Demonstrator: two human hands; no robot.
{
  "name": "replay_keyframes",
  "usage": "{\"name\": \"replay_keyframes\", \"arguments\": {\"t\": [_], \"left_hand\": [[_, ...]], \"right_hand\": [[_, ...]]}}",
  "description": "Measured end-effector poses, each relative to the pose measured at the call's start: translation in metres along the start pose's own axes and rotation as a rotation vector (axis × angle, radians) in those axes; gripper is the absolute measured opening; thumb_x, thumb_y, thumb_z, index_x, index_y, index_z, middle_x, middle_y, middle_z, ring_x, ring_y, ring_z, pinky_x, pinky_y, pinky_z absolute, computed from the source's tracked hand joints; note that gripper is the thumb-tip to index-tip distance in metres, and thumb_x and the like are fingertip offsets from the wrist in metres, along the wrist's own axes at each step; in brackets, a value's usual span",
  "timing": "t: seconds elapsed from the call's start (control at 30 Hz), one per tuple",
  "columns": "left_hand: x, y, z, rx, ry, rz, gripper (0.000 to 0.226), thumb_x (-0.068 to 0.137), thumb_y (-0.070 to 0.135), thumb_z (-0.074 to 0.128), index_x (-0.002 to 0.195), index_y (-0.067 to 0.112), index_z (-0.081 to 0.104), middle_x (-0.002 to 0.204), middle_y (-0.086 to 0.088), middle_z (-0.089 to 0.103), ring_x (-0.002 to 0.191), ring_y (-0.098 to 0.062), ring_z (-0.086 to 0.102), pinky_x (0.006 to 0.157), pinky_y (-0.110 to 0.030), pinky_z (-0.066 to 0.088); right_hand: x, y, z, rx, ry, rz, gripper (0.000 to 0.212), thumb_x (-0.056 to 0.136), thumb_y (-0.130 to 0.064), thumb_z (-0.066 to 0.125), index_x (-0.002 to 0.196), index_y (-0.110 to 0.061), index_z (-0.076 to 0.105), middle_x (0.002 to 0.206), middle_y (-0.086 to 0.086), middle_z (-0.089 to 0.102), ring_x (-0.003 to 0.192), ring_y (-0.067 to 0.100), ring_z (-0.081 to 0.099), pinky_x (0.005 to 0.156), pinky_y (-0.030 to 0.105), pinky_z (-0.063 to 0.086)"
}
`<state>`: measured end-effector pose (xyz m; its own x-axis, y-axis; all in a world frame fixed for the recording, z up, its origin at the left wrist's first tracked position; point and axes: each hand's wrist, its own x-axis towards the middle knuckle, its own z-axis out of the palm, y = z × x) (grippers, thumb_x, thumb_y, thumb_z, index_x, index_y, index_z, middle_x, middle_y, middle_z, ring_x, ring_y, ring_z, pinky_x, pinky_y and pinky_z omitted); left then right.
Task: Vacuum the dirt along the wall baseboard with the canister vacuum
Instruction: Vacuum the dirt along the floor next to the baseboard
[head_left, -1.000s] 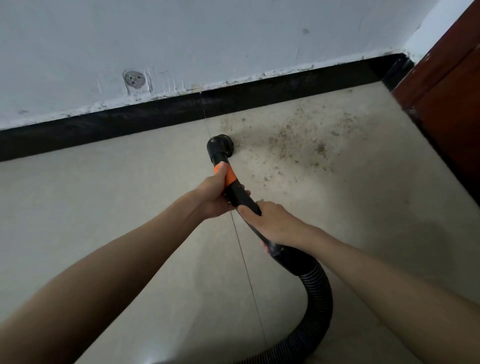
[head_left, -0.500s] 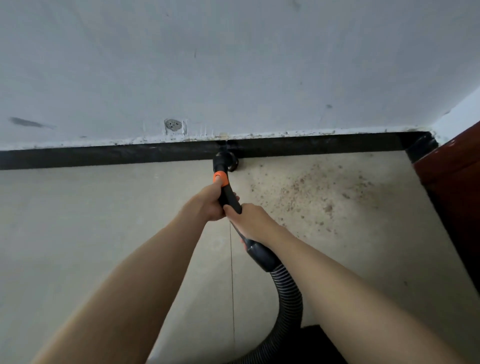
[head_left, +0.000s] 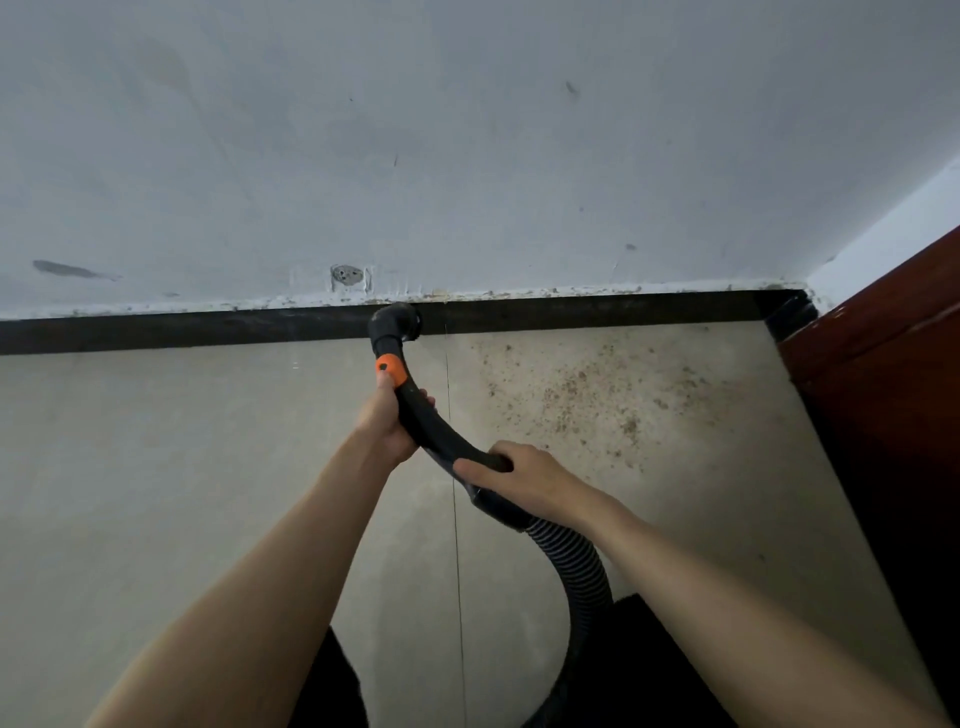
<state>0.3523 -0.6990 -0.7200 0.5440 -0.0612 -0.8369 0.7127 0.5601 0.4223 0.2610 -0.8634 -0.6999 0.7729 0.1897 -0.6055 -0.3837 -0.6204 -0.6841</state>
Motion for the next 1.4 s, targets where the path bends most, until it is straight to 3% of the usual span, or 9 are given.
{"name": "replay_keyframes", "arguments": {"t": [0.13,0.23,0.3,0.5,0.77,1.0,1.1,1.2,1.4], "left_hand": [[-0.010,0.005,0.000,-0.047,-0.008,0.021,0.051,0.095,0.052,0.044,0.117,0.007,0.048,0.074,-0.006,0.051,0.063,-0.016,0.051,0.060,-0.029,0.046],[-0.019,0.008,0.004,-0.019,-0.012,0.063,0.059,0.095,0.054,0.040,0.128,0.005,0.046,0.075,-0.006,0.051,0.062,-0.017,0.051,0.060,-0.030,0.046],[-0.025,0.011,0.008,-0.004,0.009,0.091,0.056,0.095,0.056,0.039,0.117,0.005,0.050,0.073,-0.006,0.051,0.059,-0.018,0.051,0.056,-0.030,0.046],[-0.039,0.018,0.010,-0.008,0.067,0.186,0.047,0.098,0.048,0.039,0.083,0.004,0.047,0.065,-0.008,0.047,0.053,-0.021,0.050,0.052,-0.030,0.047],[-0.053,0.013,-0.009,-0.061,0.015,0.182,0.044,0.100,0.045,0.037,0.101,0.001,0.043,0.064,-0.009,0.044,0.051,-0.021,0.046,0.049,-0.030,0.044],[-0.051,0.025,-0.001,-0.058,0.050,0.247,0.043,0.099,0.045,0.038,0.090,0.004,0.047,0.065,-0.008,0.046,0.047,-0.019,0.048,0.045,-0.025,0.045],[-0.042,0.020,0.000,-0.033,0.106,0.222,0.043,0.098,0.046,0.040,0.088,0.004,0.047,0.065,-0.008,0.049,0.047,-0.019,0.049,0.043,-0.023,0.045],[-0.029,0.004,0.001,-0.016,0.149,0.170,0.042,0.097,0.045,0.043,0.095,0.004,0.047,0.066,-0.008,0.050,0.050,-0.020,0.051,0.046,-0.027,0.046],[-0.001,-0.036,0.002,-0.015,0.230,0.104,0.043,0.097,0.044,0.044,0.103,0.002,0.048,0.069,-0.009,0.050,0.053,-0.020,0.053,0.049,-0.027,0.050]], "right_hand": [[-0.031,0.001,0.018,-0.171,0.288,0.006,0.068,0.065,-0.086,0.045,0.103,-0.030,0.045,0.086,-0.015,0.060,0.075,0.005,0.060,0.062,0.026,0.048],[-0.047,-0.006,0.029,-0.262,0.442,-0.018,0.063,0.068,-0.085,0.043,0.093,-0.028,0.045,0.074,-0.014,0.055,0.068,0.010,0.058,0.058,0.028,0.045],[-0.052,-0.016,0.029,-0.292,0.469,-0.044,0.059,0.072,-0.081,0.046,0.087,-0.024,0.047,0.068,-0.011,0.054,0.065,0.014,0.058,0.056,0.029,0.044],[-0.059,-0.041,0.016,-0.217,0.438,-0.031,0.076,0.062,-0.088,0.039,0.090,-0.019,0.055,0.081,-0.004,0.062,0.077,0.017,0.062,0.067,0.038,0.054],[-0.069,-0.051,0.025,-0.148,0.371,0.058,0.066,0.063,-0.088,0.038,0.068,-0.024,0.055,0.066,-0.009,0.059,0.060,0.004,0.057,0.052,0.022,0.039],[-0.069,-0.041,0.034,-0.256,0.524,0.062,0.057,0.080,-0.079,0.034,0.077,-0.024,0.049,0.070,-0.008,0.057,0.066,0.011,0.056,0.056,0.028,0.037],[-0.063,-0.034,0.035,-0.258,0.535,0.054,0.058,0.073,-0.083,0.025,0.069,-0.027,0.041,0.068,-0.007,0.054,0.063,0.011,0.053,0.055,0.029,0.035],[-0.057,-0.019,0.028,-0.211,0.483,0.068,0.065,0.069,-0.086,0.019,0.069,-0.028,0.047,0.071,-0.006,0.057,0.067,0.012,0.057,0.057,0.029,0.040],[-0.040,0.023,0.011,-0.022,0.242,0.113,0.071,0.077,-0.084,0.032,0.073,-0.019,0.061,0.067,-0.001,0.061,0.060,0.013,0.060,0.059,0.027,0.045]]}}
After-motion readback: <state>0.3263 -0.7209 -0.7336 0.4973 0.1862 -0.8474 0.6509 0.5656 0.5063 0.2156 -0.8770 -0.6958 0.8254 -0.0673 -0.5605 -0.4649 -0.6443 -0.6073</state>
